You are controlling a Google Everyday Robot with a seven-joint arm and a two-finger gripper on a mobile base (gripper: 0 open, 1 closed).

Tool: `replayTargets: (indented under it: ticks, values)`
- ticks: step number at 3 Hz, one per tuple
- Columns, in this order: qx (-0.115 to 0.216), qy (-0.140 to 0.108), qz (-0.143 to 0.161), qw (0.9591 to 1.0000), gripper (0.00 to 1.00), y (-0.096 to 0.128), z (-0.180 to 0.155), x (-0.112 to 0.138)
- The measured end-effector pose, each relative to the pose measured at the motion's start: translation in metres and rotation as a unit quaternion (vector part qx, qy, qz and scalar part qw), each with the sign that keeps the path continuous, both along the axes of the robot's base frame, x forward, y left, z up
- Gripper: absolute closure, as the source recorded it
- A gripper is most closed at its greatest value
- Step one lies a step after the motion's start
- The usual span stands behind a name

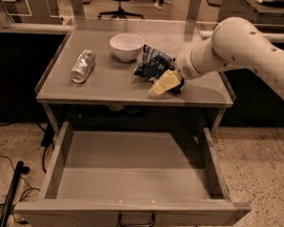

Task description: Pick blue chip bag from top drawer and place on counter

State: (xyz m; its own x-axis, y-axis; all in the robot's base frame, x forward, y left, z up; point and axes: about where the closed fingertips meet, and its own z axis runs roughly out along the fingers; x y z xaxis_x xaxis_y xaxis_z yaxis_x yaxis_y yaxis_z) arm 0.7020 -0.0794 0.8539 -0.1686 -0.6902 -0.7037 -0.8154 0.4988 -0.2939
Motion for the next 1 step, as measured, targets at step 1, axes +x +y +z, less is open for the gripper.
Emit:
replayTargets:
  ticks: [1]
  values:
    - [0.0,0.0,0.0,1.0,0.0,0.0,0.0,0.0]
